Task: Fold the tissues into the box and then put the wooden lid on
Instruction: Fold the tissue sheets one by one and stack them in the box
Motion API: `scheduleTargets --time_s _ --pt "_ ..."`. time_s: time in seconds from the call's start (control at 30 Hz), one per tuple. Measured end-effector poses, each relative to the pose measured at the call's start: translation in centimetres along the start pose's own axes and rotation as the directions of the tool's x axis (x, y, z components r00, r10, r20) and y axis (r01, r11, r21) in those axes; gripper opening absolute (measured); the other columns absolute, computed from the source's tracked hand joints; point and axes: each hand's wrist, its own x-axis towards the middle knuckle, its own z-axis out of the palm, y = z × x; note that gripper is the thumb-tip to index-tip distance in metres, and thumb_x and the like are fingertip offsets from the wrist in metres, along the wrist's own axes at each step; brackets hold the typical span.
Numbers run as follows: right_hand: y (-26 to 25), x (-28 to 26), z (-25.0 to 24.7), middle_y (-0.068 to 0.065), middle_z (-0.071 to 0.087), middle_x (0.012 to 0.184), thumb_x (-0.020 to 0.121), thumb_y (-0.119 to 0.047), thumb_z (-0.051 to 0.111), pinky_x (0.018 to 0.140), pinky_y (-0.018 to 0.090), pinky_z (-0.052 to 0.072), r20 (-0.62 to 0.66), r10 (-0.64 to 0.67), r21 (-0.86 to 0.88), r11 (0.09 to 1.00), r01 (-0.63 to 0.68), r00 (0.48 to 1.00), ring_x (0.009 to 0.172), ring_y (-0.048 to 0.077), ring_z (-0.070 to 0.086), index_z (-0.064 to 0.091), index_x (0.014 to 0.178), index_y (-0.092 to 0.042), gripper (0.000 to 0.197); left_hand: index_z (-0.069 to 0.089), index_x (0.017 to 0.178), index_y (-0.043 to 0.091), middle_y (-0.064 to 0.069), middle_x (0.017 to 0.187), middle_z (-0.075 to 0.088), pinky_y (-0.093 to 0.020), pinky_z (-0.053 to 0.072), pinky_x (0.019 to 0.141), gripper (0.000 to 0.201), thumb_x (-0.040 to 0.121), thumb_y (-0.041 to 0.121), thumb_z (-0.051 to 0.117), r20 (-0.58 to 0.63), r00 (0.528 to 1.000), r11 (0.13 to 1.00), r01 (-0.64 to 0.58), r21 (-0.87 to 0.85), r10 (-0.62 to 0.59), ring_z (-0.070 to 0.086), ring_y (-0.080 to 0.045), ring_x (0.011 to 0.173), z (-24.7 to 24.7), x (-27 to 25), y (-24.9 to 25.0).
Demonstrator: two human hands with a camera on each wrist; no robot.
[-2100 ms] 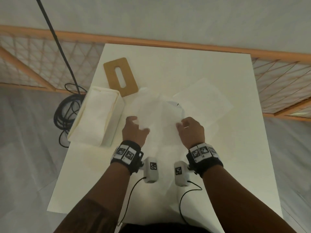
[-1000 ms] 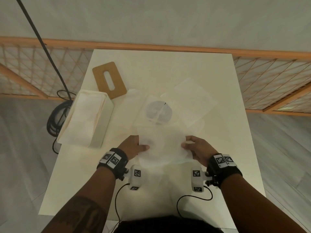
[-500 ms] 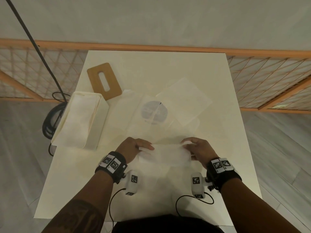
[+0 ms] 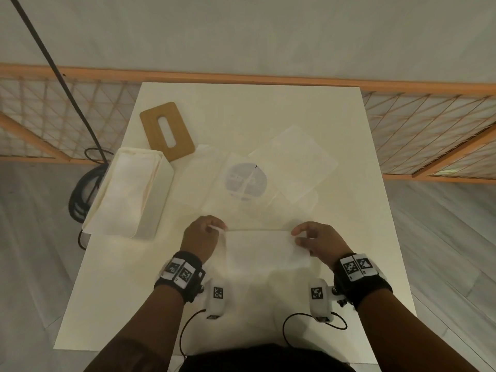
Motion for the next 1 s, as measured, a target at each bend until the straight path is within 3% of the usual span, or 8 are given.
scheduleTargets --time_s 0.07,0.13,0.37,0.47,0.6,0.73,0.83,1.0 --pt "0.2 0.2 -0.1 0.012 0.067 0.079 0.085 -0.011 0.074 0.073 0.035 0.054 -0.030 -0.036 -0.262 0.965 0.027 0.999 0.068 0.017 0.060 0.076 0.082 -0.032 0.021 0.064 0.108 0.027 0.001 0.122 0.057 -0.036 0.046 0.093 0.020 0.089 0.022 0.067 -0.141 0.989 0.927 0.007 0.375 0.049 0.056 -0.025 0.112 -0.2 -0.5 -0.6" --pt "0.0 0.1 0.0 0.007 0.069 0.085 0.085 -0.016 0.074 0.067 0.027 0.047 -0.082 -0.053 -0.366 0.930 0.019 0.995 0.074 0.015 0.060 0.074 0.083 -0.034 0.018 0.048 0.132 0.025 -0.003 0.135 0.046 -0.046 0.043 0.099 0.055 0.086 0.042 0.073 -0.149 0.988 0.834 0.109 0.540 -0.033 0.048 -0.030 0.124 -0.2 -0.9 -1.3" --pt "0.2 -0.3 1.4 -0.004 0.068 0.094 0.086 -0.020 0.076 0.072 0.022 0.046 -0.144 -0.107 -0.486 0.874 0.024 0.984 0.087 0.018 0.063 0.068 0.078 -0.035 0.019 0.054 0.114 0.030 0.008 0.097 0.067 -0.043 0.039 0.099 0.040 0.083 0.032 0.080 -0.176 0.955 0.905 0.285 0.317 -0.239 0.061 -0.025 0.110 -1.6 0.1 -1.5" --pt "-0.8 -0.8 2.0 -0.003 0.055 0.118 0.087 -0.029 0.076 0.089 0.032 0.050 -0.239 -0.227 -0.615 0.788 0.034 0.944 0.114 0.021 0.052 0.067 0.094 -0.031 0.011 0.059 0.097 0.036 0.014 0.087 0.058 -0.039 0.040 0.095 0.021 0.086 0.035 0.076 -0.114 0.986 0.895 0.161 0.416 -0.124 0.061 -0.019 0.097 -3.1 0.1 0.3" --pt "-4.8 -0.2 4.4 0.000 0.054 0.128 0.084 -0.026 0.080 0.100 0.032 0.045 -0.153 -0.536 -0.479 0.775 0.412 0.830 0.117 0.019 0.053 0.063 0.121 -0.020 0.041 0.061 0.089 0.038 0.014 0.095 0.053 -0.038 0.026 0.089 0.026 0.081 0.018 0.075 -0.030 0.989 0.842 -0.107 0.529 0.145 0.057 -0.010 0.088 -4.6 -0.2 3.4" --pt "-9.6 1.7 7.3 -0.006 0.051 0.138 0.082 -0.027 0.084 0.099 0.020 0.038 0.136 -0.399 -0.319 0.849 0.421 0.907 0.117 0.006 0.049 0.048 0.144 -0.021 0.072 0.061 0.084 0.041 0.017 0.095 0.060 -0.037 0.026 0.087 0.027 0.084 0.016 0.071 0.088 0.943 0.790 -0.317 0.524 0.320 0.060 -0.008 0.086 -5.0 0.1 6.5" --pt "-10.8 3.1 8.1 -0.001 0.069 0.119 0.089 -0.026 0.076 0.086 0.024 0.043 0.197 -0.348 -0.396 0.827 0.400 0.916 0.107 0.016 0.062 0.068 0.122 -0.018 0.034 0.060 0.093 0.045 0.019 0.102 0.063 -0.038 0.028 0.089 0.028 0.083 0.024 0.074 0.083 0.932 0.812 -0.349 0.468 0.352 0.060 -0.012 0.101 -5.2 0.8 7.4" --pt "-10.7 3.7 5.9 -0.003 0.075 0.102 0.097 -0.033 0.067 0.066 0.013 0.048 0.089 -0.333 -0.122 0.932 0.342 0.939 0.082 0.005 0.069 0.071 0.114 -0.017 0.023 0.037 0.148 0.028 0.001 0.149 0.046 -0.041 0.036 0.110 0.100 0.067 0.063 0.085 0.023 0.997 0.993 0.076 0.090 -0.078 0.045 -0.020 0.130 -6.0 2.1 4.5"
